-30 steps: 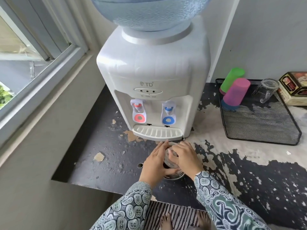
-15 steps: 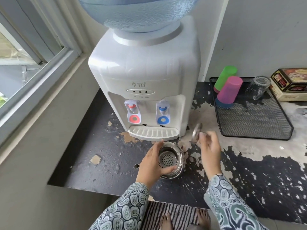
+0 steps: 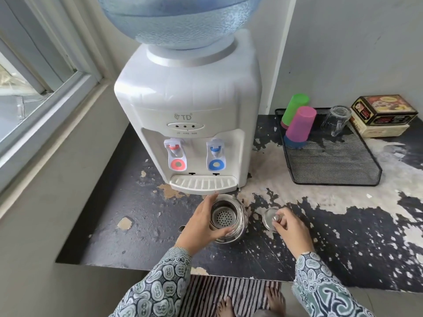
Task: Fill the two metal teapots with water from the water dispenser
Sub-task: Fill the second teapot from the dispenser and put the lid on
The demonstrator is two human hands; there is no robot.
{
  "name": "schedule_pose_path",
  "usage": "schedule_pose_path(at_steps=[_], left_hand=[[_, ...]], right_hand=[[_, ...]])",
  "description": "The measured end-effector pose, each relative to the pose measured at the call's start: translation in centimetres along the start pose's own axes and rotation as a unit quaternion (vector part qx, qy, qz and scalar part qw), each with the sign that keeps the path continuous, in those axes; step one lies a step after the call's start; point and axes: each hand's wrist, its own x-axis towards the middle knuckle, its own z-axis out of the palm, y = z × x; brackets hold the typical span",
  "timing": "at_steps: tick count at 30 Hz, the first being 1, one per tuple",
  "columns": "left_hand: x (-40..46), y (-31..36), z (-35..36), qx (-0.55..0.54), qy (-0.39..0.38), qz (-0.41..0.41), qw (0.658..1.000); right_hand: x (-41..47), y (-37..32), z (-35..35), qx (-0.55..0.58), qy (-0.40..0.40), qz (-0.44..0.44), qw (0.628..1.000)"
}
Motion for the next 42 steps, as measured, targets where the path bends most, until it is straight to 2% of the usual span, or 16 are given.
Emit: schedule_pose_path(at_steps=[3,6,7,9,12,15,18,22,25,31,37,40,42], left_hand=[[-0.9,-0.6,-0.8,0.012,0.011,0.007,1.000],[-2.1,-1.8,-0.9,0.085,0.037,-0.014,0.996],[-2.4,-2.1,-0.8,0.090,0.037,-0.030,0.995],[-3.0,-2.2,-0.6,0.025,0.048,-0.072,0.996],[-3.4,-2.0,-0.2,-0.043,0.099,-0.107,0.988],[-4.1,-1.9,0.6,0.024,0.117,-0.108,0.987],[-4.1,-1.8,0.7,0.091,0.098,-0.109,0.985],[-3.0,-1.8,-0.3,0.128,0.076,-0.115,0.982],[-1.9,-1.8,-1.9,0.135,0.071,-0.108,0.982],[0.5,-1.8,-5.0,0.225,0.094,-0.040,0.969],[3.0,-0.6,-6.5,0.241,0.022,-0.106,0.964],[3.9,-0.8,-6.6,0.253,0.041,-0.095,0.962],[4.5,-1.9,-6.4,0.244,0.062,-0.080,0.964]], right_hand=[[-0.5,-0.9,-0.2,0.033,0.020,0.016,0.999],[-1.1,-3.2,0.0,0.100,0.033,-0.018,0.994],[-1.2,-4.1,0.3,0.127,0.011,-0.023,0.992],[-1.4,-5.6,1.0,0.172,-0.058,-0.022,0.983],[-1.8,-7.3,1.8,0.234,-0.156,-0.009,0.960],[-2.4,-8.4,2.4,0.271,-0.183,0.012,0.945],[-2.5,-9.0,2.6,0.299,-0.169,0.028,0.939],[-1.3,-10.2,2.5,0.280,-0.155,0.057,0.946],[-0.3,-11.7,1.2,0.253,-0.168,0.049,0.952],[2.4,-14.2,-0.9,0.253,-0.199,0.025,0.946],[4.4,-14.7,-0.7,0.267,-0.213,0.066,0.938],[5.1,-14.8,-1.1,0.263,-0.197,0.063,0.942],[5.1,-14.7,-1.4,0.222,-0.213,0.043,0.950]])
